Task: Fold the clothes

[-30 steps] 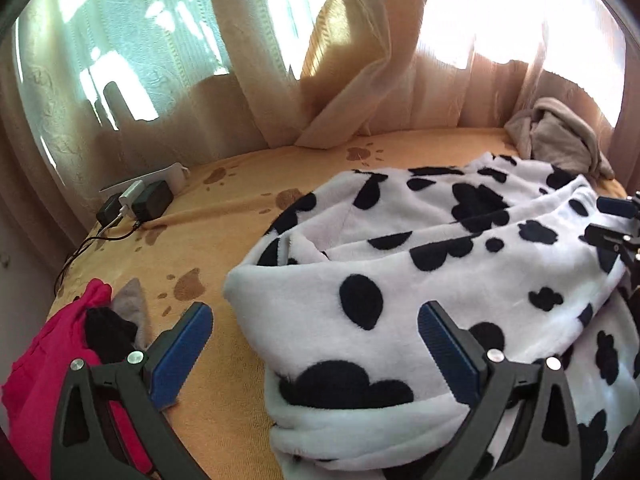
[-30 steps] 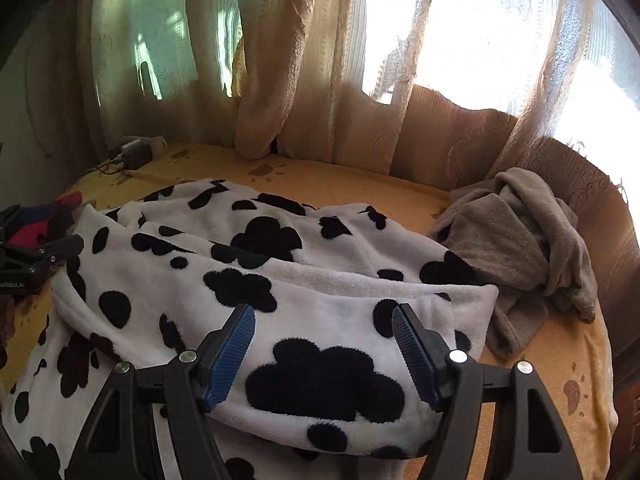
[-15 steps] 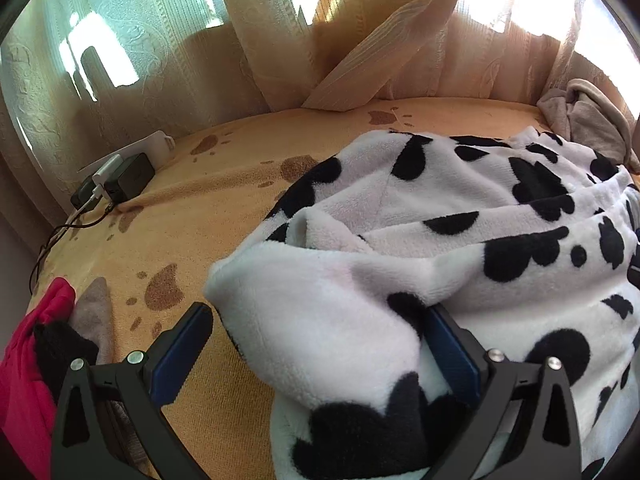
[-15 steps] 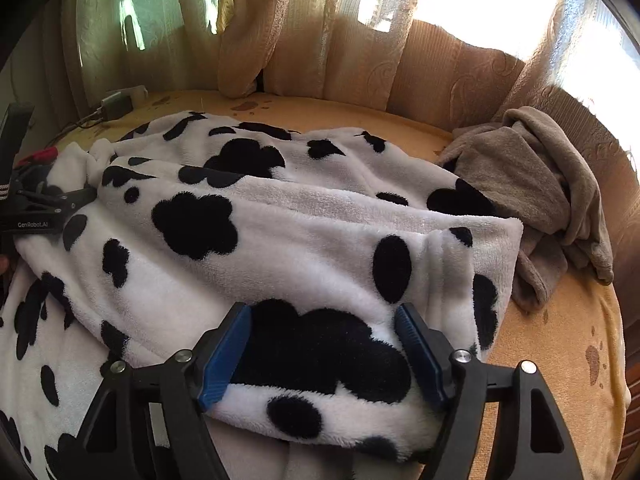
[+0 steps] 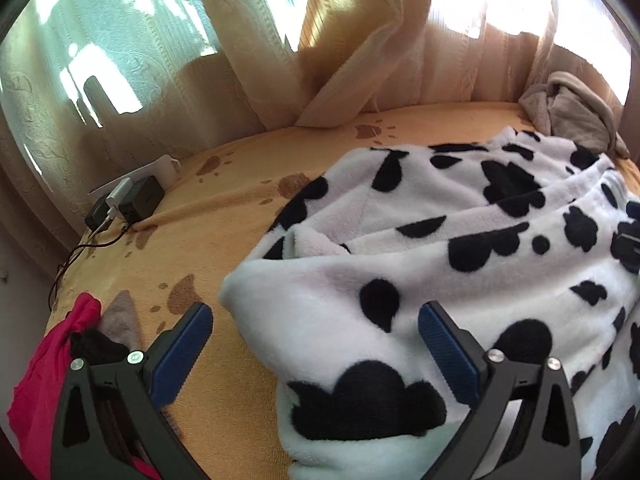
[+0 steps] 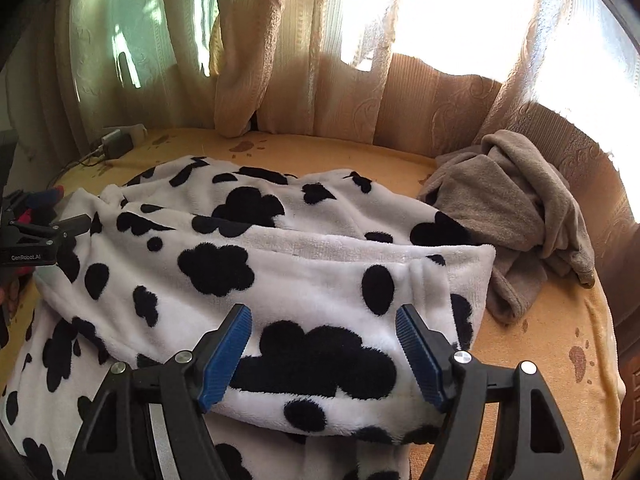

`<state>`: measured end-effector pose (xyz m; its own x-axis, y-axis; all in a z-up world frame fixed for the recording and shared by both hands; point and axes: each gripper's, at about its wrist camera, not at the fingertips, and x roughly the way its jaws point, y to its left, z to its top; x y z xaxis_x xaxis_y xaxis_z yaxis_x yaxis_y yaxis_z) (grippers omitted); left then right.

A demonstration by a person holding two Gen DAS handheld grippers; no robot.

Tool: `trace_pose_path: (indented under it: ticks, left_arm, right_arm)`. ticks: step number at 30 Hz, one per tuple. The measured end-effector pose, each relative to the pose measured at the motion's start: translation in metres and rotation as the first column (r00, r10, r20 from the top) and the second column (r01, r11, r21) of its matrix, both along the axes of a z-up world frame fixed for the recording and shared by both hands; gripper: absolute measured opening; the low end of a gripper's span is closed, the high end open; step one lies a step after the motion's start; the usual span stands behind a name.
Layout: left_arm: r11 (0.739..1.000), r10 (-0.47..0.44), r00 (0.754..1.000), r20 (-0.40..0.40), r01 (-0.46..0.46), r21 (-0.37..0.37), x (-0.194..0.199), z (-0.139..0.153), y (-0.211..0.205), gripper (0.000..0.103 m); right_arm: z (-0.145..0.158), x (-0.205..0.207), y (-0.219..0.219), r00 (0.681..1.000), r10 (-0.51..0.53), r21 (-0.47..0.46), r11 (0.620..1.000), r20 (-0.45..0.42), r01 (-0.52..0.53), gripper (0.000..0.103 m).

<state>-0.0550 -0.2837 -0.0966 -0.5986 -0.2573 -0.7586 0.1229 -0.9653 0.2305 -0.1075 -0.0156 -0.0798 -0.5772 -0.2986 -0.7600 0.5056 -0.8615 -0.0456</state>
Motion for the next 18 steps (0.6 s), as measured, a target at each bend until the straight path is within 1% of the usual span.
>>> trace_pose_path:
  ticks: [1,2,4,5,7,8,12,15,18]
  left_arm:
    - [1.0,-0.007,1.0,0.016,0.007,0.0,-0.003,-0.008,0.001,0.103]
    - [1.0,-0.01,1.0,0.012,0.009,0.028,-0.004,-0.013,-0.002,0.103]
    - [0.994,-0.004,1.0,-0.004,0.004,0.111,-0.004,-0.016,-0.013,0.103]
    - [0.986,-0.004,1.0,0.0,0.004,0.166,-0.005,-0.019,-0.02,0.103]
    - [0.962,0.0,1.0,0.012,-0.003,0.271,-0.007,-0.025,-0.035,0.103]
    - [0.955,0.001,1.0,0.016,-0.005,0.296,-0.008,-0.027,-0.038,0.103]
    - [0.962,-0.009,1.0,0.011,0.005,0.274,-0.009,-0.027,-0.033,0.103]
    - [0.953,-0.015,1.0,0.027,0.007,0.302,-0.01,-0.027,-0.038,0.103]
    - [0.96,-0.003,0.999,0.037,-0.007,0.279,-0.002,-0.017,-0.038,0.103]
  right_arm:
    - [-0.009,-0.002,-0.002,1.0,0.0,0.031,1.0,0.018,-0.001,0.077]
    - [-0.017,-0.002,-0.005,1.0,0.01,0.061,0.998,0.024,-0.011,0.078]
    - [-0.021,0.001,-0.005,1.0,0.015,0.075,0.997,-0.005,-0.015,0.078]
    - [-0.021,0.001,-0.005,1.0,0.01,0.074,0.997,-0.009,-0.009,0.079]
    - [-0.023,0.001,-0.005,1.0,0.005,0.074,0.997,-0.015,-0.004,0.08]
    - [-0.024,0.0,-0.005,1.0,0.003,0.073,0.997,-0.017,-0.002,0.081]
    - [-0.024,0.001,-0.005,1.0,-0.002,0.075,0.997,-0.026,0.003,0.081]
    - [-0.024,0.001,-0.006,1.0,-0.002,0.071,0.997,-0.026,0.004,0.081]
    - [-0.021,0.001,-0.002,1.0,0.003,0.044,0.999,-0.019,-0.002,0.082]
